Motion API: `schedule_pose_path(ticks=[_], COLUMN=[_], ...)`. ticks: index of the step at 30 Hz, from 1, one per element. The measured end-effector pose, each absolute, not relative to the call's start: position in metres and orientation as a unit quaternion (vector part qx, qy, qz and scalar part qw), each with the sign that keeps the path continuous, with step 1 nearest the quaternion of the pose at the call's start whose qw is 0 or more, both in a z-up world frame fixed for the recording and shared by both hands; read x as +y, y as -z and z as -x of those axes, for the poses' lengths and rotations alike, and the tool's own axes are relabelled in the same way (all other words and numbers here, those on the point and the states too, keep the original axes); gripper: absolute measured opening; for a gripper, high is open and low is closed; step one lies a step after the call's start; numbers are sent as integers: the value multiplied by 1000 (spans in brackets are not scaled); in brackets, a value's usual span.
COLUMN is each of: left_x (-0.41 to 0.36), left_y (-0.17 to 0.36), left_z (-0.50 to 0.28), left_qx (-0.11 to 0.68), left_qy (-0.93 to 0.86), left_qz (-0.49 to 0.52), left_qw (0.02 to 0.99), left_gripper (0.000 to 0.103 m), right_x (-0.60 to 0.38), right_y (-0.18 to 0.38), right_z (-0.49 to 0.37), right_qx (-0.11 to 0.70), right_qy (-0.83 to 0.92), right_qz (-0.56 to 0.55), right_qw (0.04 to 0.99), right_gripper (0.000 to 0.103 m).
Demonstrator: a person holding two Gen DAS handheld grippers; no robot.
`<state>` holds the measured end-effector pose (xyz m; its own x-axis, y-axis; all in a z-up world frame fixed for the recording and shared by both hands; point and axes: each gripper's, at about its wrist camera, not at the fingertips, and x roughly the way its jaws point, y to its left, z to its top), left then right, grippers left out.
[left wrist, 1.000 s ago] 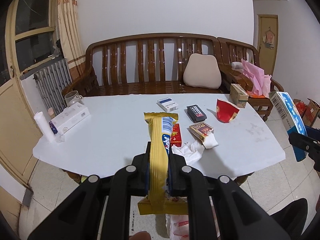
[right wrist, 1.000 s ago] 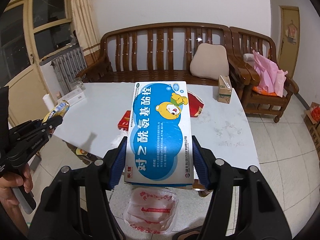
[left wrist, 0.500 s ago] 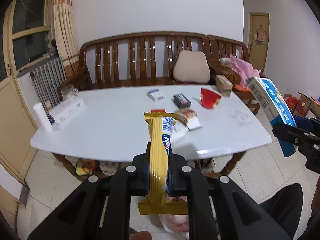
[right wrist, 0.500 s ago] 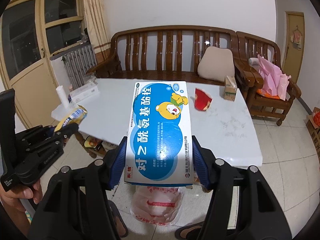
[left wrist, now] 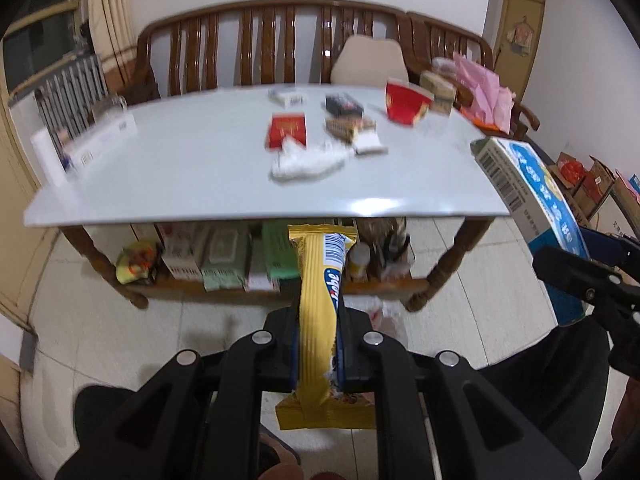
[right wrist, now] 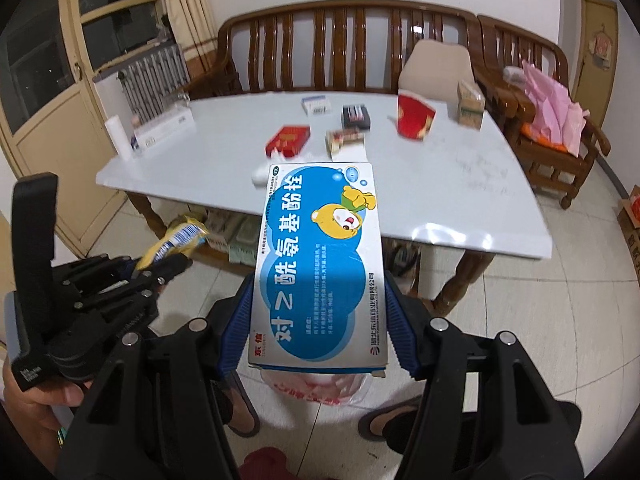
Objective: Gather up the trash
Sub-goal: 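Carry the wrapper and blue box down over the white trash bag, then open the left tool dropping the wrapper while the right tool drops the blue box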
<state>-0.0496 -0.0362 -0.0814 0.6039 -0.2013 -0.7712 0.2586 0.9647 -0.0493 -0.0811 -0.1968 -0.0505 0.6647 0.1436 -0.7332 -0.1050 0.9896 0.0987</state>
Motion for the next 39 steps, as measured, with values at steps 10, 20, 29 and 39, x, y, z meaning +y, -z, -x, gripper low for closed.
schedule_pose_path(ticks=[10, 20, 29, 39], left_x=[-49, -62, -73, -85], left_y=[160, 240, 320, 366], left_z=[36, 15, 11, 6], left_qx=[494, 556, 603, 612], left_qy=[120, 111, 110, 109], left_qz=[-32, -34, -29, -36], left_qw=[861, 823, 790, 783], left_gripper=[13, 13, 13, 13], right_x=[-190, -187, -192, -194], right_y=[114, 185, 272, 345], right_z=[61, 33, 3, -22], right_qx=[456, 502, 553, 599], right_qy=[-70, -68, -58, -58], right_qz=[-22, -8, -2, -15], right_qw=[887, 862, 831, 799], right_gripper=[59, 59, 59, 59])
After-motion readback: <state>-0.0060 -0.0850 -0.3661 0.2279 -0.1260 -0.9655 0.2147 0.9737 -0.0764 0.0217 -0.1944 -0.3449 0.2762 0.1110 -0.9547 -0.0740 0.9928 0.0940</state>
